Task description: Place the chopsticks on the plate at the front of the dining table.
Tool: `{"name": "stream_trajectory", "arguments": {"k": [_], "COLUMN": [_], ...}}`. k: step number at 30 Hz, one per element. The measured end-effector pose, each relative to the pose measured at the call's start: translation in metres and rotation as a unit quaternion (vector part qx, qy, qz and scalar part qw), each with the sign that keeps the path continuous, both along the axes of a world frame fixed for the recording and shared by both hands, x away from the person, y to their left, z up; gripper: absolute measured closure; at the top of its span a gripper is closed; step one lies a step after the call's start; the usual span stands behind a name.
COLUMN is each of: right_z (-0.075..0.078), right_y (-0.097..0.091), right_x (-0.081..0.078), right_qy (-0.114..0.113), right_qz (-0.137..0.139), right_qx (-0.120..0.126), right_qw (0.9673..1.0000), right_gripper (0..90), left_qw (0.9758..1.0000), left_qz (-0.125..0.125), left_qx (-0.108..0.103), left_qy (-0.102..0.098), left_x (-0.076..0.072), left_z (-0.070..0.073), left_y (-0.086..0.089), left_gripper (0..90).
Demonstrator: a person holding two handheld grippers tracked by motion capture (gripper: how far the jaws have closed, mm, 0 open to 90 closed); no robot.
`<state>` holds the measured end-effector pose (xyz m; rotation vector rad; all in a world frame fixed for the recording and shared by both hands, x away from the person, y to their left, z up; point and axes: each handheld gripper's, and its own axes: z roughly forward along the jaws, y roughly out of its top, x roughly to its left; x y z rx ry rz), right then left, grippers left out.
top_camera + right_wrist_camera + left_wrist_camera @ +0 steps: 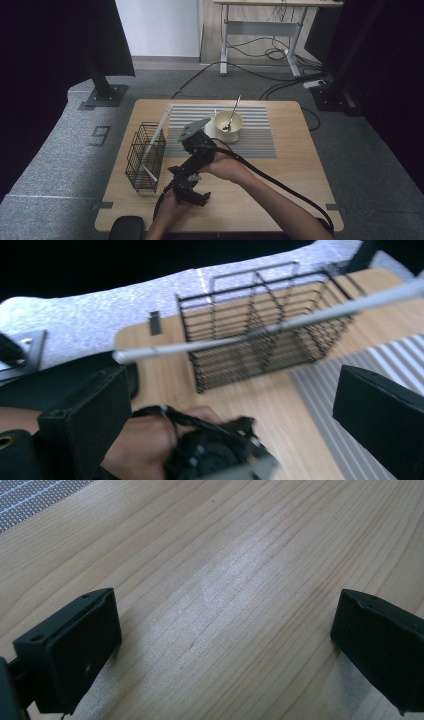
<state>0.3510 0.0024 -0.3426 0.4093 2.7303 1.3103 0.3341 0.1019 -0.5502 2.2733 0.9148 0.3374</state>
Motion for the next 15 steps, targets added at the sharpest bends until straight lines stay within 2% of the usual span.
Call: {"name": "stream_trajectory", "arguments": {"k": [7,15], "right_z": [0.001,-0.005], "right_y": [0.032,0.057], "right_x": [-0.006,-0.013], "right_qy": [-0.005,-0.007], "right_qz": [0.027,0.048], "right_qx": [-0.007,-0.016], "right_qw": [0.9996,0.9987], "right_gripper": [1.5,1.4], "left_qw": [1.0,1.0], "left_qz": [0.002,0.002], "left_qx": [-0.001,0.0], "left_qy": [0.0,0.0], "left_x": [0.0,-0.001], "left_z": [0.0,0.0], "left_y": [0.0,-0.001], "left_gripper": [0.0,0.0]}}
